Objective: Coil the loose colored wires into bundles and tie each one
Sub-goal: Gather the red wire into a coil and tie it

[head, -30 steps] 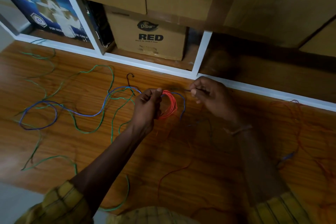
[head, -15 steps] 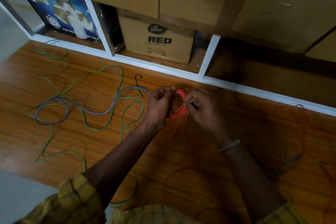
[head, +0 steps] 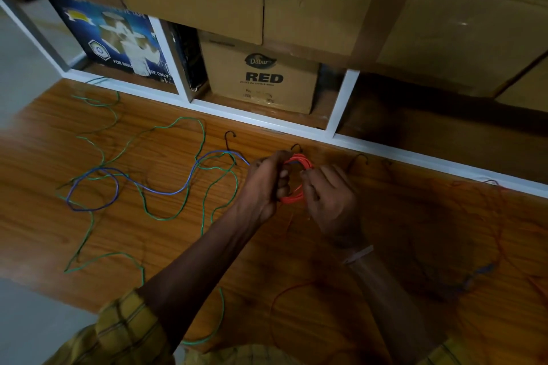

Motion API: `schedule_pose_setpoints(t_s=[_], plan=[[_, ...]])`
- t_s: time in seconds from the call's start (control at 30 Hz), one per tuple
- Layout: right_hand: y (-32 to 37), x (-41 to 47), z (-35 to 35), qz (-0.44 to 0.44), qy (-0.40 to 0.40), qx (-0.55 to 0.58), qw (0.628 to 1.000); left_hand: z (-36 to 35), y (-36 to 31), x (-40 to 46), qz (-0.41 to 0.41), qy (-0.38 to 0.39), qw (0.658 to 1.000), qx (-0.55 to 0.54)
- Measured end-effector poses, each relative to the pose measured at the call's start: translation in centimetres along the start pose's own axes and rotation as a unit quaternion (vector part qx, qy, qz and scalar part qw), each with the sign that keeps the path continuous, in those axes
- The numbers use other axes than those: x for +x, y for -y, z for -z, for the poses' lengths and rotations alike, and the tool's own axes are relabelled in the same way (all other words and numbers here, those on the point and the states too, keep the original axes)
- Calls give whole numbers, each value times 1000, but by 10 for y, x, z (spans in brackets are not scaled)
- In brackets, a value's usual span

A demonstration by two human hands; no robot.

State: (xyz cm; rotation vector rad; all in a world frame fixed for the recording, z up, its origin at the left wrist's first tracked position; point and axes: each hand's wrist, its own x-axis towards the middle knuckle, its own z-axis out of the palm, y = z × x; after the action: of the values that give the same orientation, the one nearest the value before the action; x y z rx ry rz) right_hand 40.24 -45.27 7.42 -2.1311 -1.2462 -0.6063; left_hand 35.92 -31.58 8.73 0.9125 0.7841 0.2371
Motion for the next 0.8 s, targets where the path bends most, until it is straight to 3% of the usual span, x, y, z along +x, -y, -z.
schedule_pose_setpoints(t_s=[0.13, 0.3, 0.4, 0.5, 0.63, 0.8], plan=[[1, 4, 9, -7, -8, 30, 999, 1, -6, 1, -2, 26, 1000, -8], [8, 17, 25, -100, -45, 167, 980, 1, -9, -4, -47, 44, 998, 14], [12, 26, 32, -192, -87, 274, 938, -1, -9, -11, -75, 52, 995, 49], [7, 32, 28, -283, -92, 395, 869, -4, -8, -18, -95, 38, 991, 89], [0, 37, 23, -328, -89, 495, 800, -6, -9, -20, -120, 30, 988, 98], [-4, 37, 23, -329, -77, 498, 798, -7, -11, -24, -162, 38, 981, 97]])
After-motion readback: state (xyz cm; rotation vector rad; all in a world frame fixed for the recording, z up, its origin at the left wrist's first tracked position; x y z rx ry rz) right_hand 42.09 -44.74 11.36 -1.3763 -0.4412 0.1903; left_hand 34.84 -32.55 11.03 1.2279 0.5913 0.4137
